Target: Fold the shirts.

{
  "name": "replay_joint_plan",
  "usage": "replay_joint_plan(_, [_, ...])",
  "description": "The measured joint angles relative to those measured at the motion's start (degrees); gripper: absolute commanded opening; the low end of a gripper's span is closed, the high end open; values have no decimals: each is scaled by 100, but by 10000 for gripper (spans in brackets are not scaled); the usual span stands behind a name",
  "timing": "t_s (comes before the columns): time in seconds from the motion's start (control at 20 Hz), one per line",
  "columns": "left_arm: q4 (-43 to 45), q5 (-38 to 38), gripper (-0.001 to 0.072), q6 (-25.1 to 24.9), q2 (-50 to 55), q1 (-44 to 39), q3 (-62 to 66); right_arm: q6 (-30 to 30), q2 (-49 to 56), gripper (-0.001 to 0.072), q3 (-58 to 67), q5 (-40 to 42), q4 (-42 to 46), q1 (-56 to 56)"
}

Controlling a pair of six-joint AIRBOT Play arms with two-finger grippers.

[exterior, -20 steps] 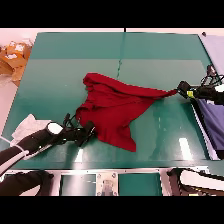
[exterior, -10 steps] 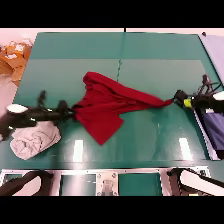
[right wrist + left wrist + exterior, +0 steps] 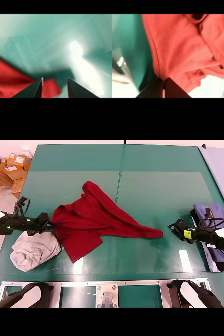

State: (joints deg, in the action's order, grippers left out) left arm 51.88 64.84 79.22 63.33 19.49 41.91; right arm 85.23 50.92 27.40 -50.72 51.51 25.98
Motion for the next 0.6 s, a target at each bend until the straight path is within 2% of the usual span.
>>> replay_joint_plan(0.35, [166, 293, 19, -131, 0, 39, 39, -472, 273, 355, 61, -1222, 57, 149])
replay_joint_plan(0.6, [140, 378, 19, -162, 0, 42, 39, -885, 739, 354, -28, -1025, -208, -103])
